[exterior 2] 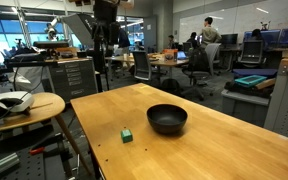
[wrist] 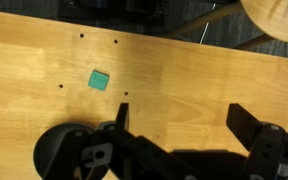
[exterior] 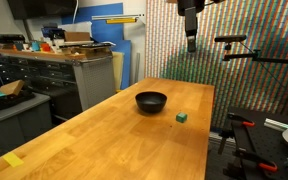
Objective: Put the green block in the bowl
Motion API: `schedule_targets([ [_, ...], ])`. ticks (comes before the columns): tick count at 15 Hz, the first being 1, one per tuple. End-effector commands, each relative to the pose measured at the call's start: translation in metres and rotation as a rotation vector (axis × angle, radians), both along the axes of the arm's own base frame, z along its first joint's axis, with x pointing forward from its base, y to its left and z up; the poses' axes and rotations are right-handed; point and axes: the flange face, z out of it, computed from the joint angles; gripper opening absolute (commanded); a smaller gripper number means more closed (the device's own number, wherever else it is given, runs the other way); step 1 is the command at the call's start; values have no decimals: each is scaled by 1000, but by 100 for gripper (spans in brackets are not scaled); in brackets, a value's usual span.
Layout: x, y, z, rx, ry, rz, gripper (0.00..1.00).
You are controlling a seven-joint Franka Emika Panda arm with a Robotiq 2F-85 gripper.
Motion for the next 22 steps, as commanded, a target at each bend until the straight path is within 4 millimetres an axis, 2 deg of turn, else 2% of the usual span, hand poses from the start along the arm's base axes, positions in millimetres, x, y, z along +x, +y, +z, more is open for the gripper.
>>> schedule_targets([
  [1,-14,-1,-21,-56,-74,-60,100],
  [8,-41,10,-83,-73,-159,-188,100],
  [14,-55,4,-133,-100,-256,-310,100],
  [15,-41,5,-137,-108,-265,-315,100],
  [22,-36,-16,-181,-182,-306,-309,100],
])
